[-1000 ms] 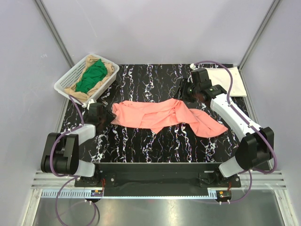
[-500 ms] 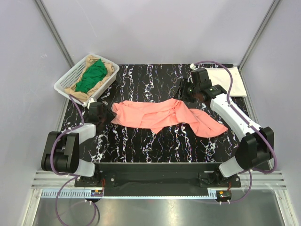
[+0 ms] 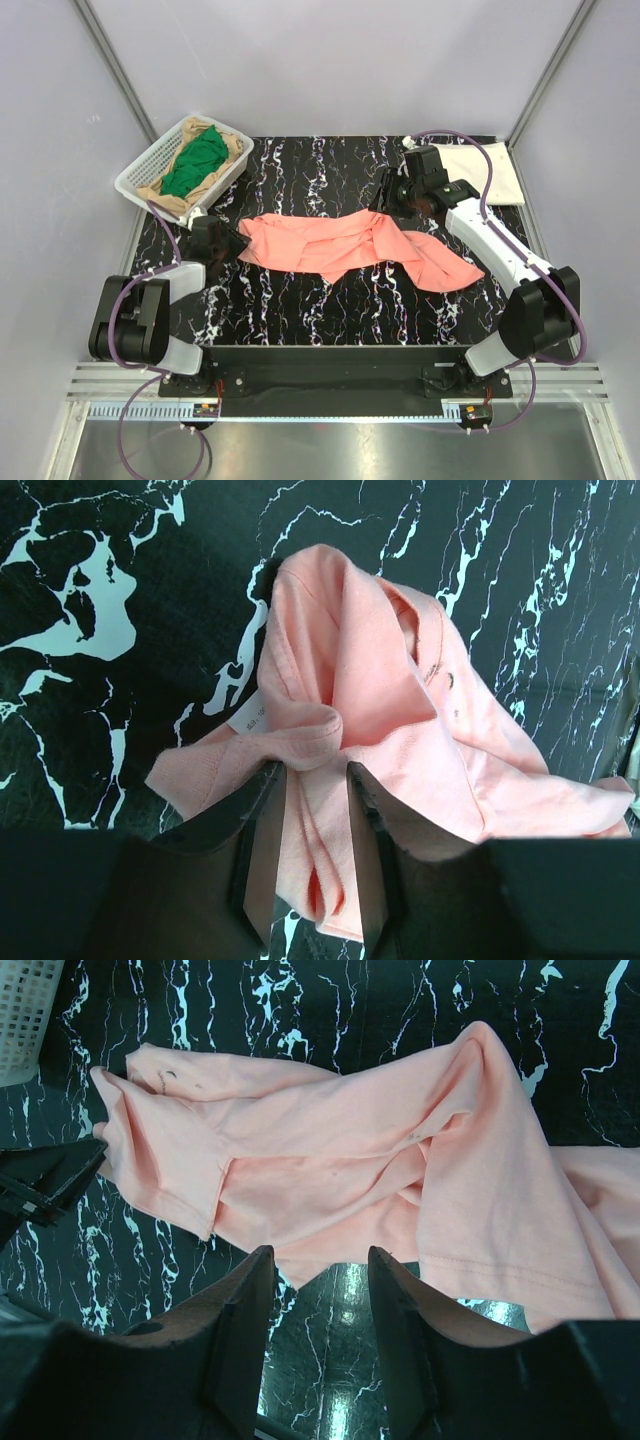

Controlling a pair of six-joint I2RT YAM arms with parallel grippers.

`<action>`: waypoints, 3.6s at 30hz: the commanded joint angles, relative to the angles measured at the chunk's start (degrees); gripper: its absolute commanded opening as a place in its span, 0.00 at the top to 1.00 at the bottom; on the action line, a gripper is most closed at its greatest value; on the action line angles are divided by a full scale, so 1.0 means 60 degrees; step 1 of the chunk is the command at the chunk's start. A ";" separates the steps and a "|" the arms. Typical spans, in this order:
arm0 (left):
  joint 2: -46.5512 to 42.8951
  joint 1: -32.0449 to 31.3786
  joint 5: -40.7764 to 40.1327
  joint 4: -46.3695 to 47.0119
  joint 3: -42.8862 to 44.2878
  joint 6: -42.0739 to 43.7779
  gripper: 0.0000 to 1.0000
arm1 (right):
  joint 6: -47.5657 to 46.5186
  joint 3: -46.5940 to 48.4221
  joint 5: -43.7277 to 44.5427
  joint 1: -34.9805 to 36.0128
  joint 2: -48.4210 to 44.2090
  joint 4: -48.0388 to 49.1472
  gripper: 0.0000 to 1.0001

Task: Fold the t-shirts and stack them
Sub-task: Flatten the tshirt out

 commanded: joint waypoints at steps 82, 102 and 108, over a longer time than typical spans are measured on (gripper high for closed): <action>-0.6238 0.0184 -0.1825 -0.6379 0.3612 0.1899 1.00 | 0.5751 -0.4154 0.5354 -0.0099 -0.3041 0.0113 0.99; -0.6576 0.0228 -0.1032 -0.6028 0.2541 0.2030 1.00 | 0.8253 -0.5707 0.3326 0.1146 0.0242 0.5108 0.41; -0.6400 0.0228 -0.1325 -0.5983 0.2570 0.2118 1.00 | 0.8035 -0.5705 0.4058 0.1073 0.0157 0.5094 0.91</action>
